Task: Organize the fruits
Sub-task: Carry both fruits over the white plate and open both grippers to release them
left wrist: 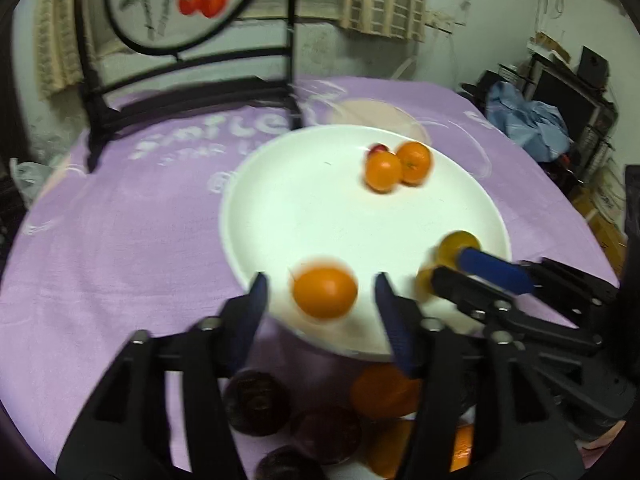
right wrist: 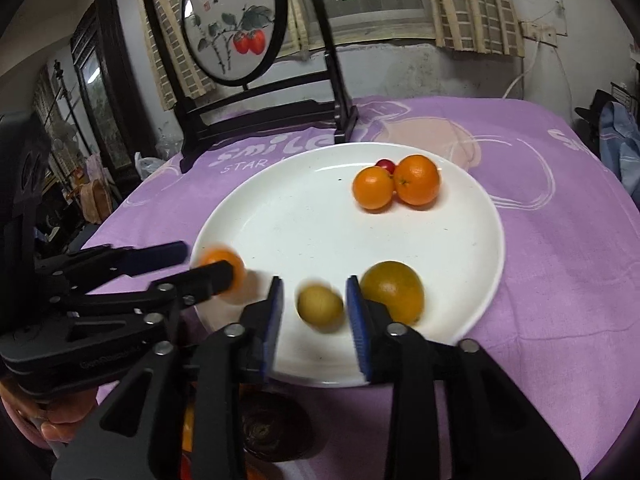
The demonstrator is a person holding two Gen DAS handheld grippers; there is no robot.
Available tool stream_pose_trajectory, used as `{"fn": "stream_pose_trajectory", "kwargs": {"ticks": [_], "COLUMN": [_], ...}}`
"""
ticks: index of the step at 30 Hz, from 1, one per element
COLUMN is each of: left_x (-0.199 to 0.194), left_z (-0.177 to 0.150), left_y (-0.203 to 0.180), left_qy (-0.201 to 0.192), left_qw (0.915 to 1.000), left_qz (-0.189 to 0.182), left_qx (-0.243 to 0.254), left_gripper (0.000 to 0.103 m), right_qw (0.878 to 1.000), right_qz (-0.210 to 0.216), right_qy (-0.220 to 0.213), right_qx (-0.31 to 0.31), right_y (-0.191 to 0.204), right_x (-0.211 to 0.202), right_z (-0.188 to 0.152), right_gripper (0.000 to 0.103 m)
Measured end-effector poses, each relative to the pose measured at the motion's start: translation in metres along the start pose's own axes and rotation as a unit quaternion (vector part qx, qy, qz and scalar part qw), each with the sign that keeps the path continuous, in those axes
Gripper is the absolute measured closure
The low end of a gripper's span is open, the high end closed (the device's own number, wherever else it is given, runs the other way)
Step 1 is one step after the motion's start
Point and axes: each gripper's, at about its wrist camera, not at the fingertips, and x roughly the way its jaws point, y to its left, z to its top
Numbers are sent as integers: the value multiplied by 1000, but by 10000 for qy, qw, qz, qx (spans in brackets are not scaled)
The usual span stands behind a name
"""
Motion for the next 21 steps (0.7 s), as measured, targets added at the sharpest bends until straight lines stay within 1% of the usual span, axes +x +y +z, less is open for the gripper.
{"fn": "stream_pose_trajectory", "kwargs": {"ticks": [1, 2, 4, 7, 10, 12, 15, 18, 21], "left_x": [-6, -14, -33, -54, -66, -72, -76, -80, -87], "left_z": [0, 1, 0, -11, -29, -44, -61, -72, -75], "left_y": [2, 5, 13, 21, 30, 41, 52, 61, 66], "left_qy": [-81, -178, -391, -564, -654, -644, -566, -484, -534], "left_qw": [10000, 9998, 9989, 9978, 9964, 9952, 9940, 9927, 9917], "left_qz": [26, 17, 39, 154, 425, 558, 672, 788, 801], "left_qx": [-12, -65, -252, -325, -339, -485, -655, -776, -856], "left_gripper": [29, 18, 11, 5, 5, 4, 4, 4, 4], "right_qw": [9999, 9998, 9996, 9994, 9994, 9993, 9988, 9970, 9960], "right_qz": [67, 115, 203, 311, 316, 292, 226, 340, 329], "right_qy": [-94, -137, -169, -161, -103, -47, 190, 533, 633], "right_qx": [66, 97, 113, 73, -108, -247, -380, -438, -538], "right_y": [-2, -3, -2, 5, 16, 23, 33, 39, 44], "right_x": [-8, -14, -27, -43, -52, -56, -57, -53, -52], "right_z": [0, 0, -2, -10, -24, -33, -50, -64, -70], "right_gripper": [49, 49, 49, 49, 49, 49, 49, 49, 49]}}
